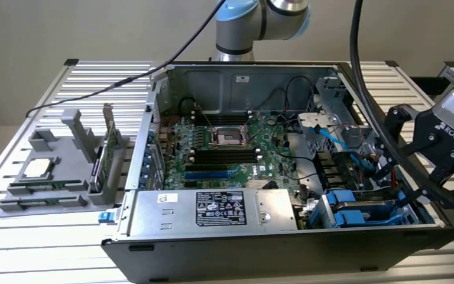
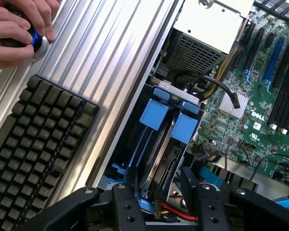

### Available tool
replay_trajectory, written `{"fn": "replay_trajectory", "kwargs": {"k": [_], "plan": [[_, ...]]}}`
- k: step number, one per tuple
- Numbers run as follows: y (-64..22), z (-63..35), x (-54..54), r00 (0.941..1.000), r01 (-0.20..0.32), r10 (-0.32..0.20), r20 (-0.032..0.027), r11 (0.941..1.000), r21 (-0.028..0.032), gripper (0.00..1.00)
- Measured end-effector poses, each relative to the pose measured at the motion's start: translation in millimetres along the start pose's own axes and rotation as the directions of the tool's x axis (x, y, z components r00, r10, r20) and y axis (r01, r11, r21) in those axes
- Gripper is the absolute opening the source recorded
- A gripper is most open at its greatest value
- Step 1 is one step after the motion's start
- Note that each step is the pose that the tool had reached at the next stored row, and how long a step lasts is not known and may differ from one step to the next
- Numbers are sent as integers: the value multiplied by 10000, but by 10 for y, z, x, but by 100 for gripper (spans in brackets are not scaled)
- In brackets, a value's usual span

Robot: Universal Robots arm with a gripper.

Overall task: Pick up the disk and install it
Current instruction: 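Insert the first disk wire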

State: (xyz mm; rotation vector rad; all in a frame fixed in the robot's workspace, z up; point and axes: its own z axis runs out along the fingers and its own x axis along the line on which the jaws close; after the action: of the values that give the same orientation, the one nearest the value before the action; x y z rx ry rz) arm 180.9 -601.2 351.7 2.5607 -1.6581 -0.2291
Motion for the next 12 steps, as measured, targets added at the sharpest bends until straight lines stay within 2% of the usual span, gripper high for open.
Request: {"fn": "replay_trajectory", "kwargs": {"k": [2, 7, 8, 12], "plan": [[-2, 11, 8, 9999, -48, 48, 90, 10000, 51, 49], [-10, 28, 20, 9989, -186, 175, 435, 9996, 236, 49], [-10, 32, 26, 9987, -210, 197, 479, 9994, 259, 49], [-2, 49, 63, 9983, -289, 274, 524, 9992, 291, 49]]}}
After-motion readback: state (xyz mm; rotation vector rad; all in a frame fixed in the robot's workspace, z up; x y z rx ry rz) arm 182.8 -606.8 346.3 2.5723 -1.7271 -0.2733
